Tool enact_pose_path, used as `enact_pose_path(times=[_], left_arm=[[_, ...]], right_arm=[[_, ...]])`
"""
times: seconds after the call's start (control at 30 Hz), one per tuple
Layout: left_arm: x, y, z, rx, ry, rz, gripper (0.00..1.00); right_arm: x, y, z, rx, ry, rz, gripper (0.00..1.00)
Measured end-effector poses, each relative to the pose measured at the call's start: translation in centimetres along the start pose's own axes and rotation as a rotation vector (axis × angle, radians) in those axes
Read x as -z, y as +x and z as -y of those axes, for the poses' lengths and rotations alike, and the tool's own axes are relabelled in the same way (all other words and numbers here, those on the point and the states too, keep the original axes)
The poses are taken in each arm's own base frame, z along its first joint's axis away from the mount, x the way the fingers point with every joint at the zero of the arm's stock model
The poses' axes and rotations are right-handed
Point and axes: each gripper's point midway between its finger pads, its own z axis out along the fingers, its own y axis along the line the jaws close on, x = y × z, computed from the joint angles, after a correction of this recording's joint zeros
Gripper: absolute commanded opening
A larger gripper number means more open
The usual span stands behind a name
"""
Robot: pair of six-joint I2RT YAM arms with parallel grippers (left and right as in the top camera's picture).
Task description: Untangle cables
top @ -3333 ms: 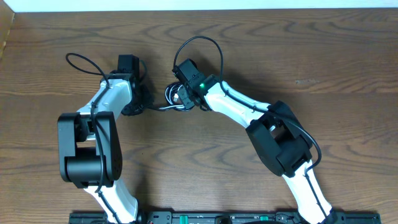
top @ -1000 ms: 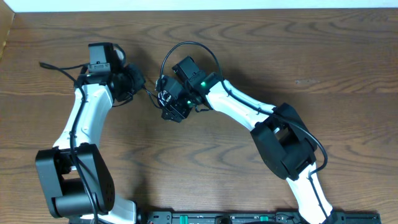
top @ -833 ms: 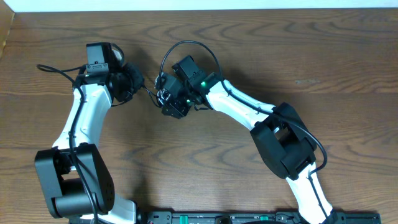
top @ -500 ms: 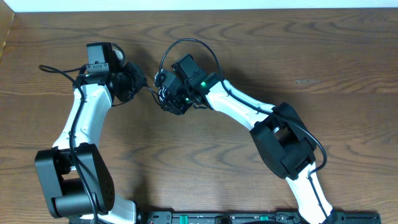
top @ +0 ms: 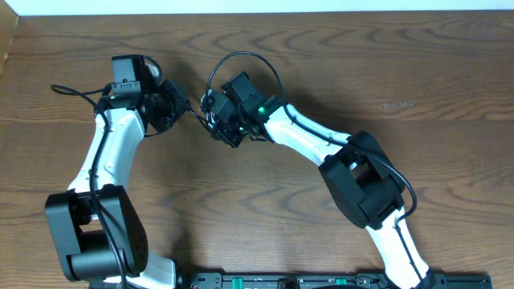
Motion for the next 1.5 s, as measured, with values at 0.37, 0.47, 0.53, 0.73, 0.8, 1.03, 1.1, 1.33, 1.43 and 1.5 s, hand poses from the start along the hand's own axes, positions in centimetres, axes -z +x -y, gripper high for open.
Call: enact_pose_path(times=[0.37, 0.47, 0.53, 0.73, 0.8, 1.03, 1.1, 1.33, 1.43, 1.5], left_arm=[[0.0, -0.1, 0.0, -0.001, 0.002, 0.003, 0.07], [0.0, -0.1, 0.0, -0.002, 0.002, 0.003, 0.07], [0.0, -0.1, 0.0, -0.002, 0.002, 0.003, 0.08], [0.0, -0.1, 0.1, -0.007, 0.003, 0.004, 0.08], [0.0, -0.3, 0.2, -0.01, 0.009, 0.011, 0.07], [0.1, -0.7, 2.0, -0.037, 0.096, 0.018, 0.07], [0.2, -0.8, 2.6, -0.043, 0.125, 0.015, 0.08], [0.3, -0.3, 3.5, -0.025, 0.174, -0.014, 0.07], [0.4, 0.1, 4.0, -0.02, 0.206, -0.04, 0.08], [0.5, 0.4, 4.3, -0.018, 0.227, -0.057, 0.08]], right_arm=[[0.6, -0.5, 1.6, -0.079, 0.009, 0.032, 0.01], [0.8, -0.7, 1.5, -0.1, -0.022, 0.045, 0.01], [0.9, -0.8, 1.5, -0.117, -0.035, 0.051, 0.01], [1.1, -0.9, 1.4, -0.171, -0.062, 0.056, 0.01], [1.1, -0.9, 1.3, -0.179, -0.068, 0.056, 0.03], [1.2, -1.3, 1.1, -0.194, -0.085, 0.07, 0.43], [1.2, -1.3, 1.1, -0.195, -0.086, 0.072, 0.43], [1.2, -1.9, 0.9, -0.184, -0.102, 0.095, 0.41], [1.3, -2.4, 0.9, -0.177, -0.103, 0.113, 0.33], [1.3, -2.5, 0.9, -0.175, -0.103, 0.12, 0.24]])
